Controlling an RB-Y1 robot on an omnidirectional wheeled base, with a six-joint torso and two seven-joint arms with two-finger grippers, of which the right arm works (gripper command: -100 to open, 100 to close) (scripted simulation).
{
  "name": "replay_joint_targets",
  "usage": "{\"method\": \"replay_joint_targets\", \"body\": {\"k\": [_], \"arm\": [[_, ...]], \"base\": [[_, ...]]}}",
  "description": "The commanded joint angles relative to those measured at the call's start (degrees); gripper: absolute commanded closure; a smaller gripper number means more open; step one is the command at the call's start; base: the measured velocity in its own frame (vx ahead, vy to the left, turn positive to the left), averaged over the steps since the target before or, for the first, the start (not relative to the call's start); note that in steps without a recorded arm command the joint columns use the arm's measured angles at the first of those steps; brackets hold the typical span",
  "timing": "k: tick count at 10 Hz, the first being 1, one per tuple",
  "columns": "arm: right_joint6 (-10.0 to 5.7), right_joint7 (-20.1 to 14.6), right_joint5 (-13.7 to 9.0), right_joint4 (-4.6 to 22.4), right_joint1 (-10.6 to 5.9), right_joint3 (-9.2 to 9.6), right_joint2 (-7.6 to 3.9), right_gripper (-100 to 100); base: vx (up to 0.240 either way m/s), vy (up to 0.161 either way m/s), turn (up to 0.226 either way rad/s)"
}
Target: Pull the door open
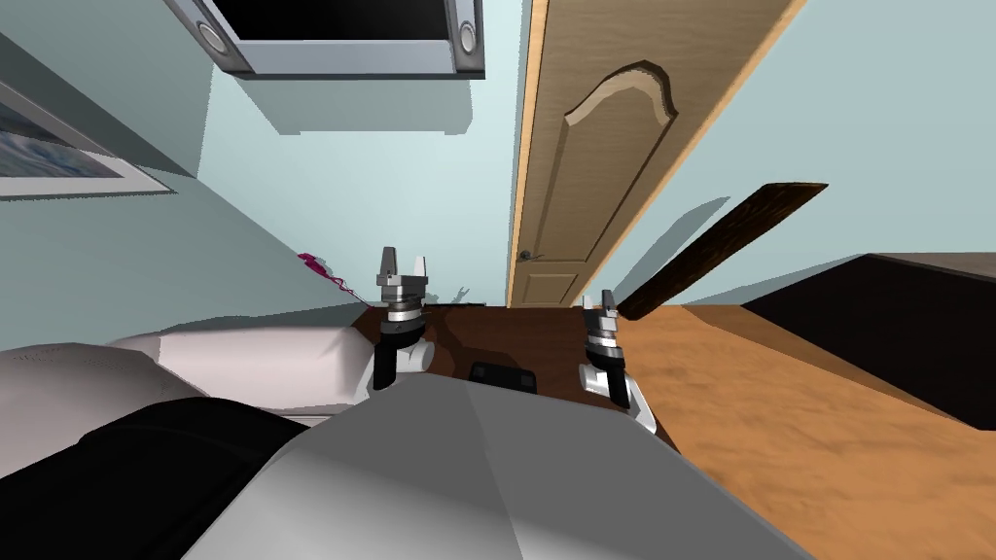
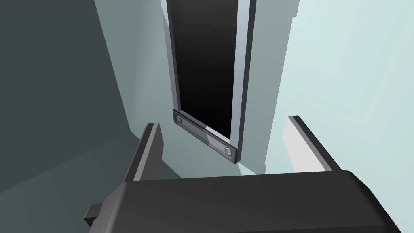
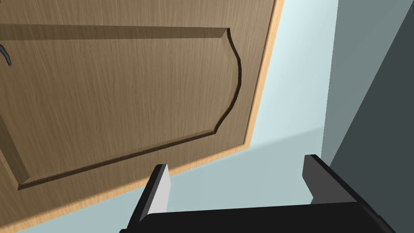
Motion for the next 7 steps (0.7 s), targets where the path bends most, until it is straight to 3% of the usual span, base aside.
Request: {"method": "replay_joint_targets", "body": {"k": [1, 7], "arm": [[-0.15, -0.60, 0.56, 2.10, -0.64, -0.10, -0.43, -100], [-1.21, -3.07, 2.44, 10.49, -3.25, -0.86, -2.42, -100]], "base": [[0.099, 0.039, 0.027], [0.102, 0.045, 0.030]]}}
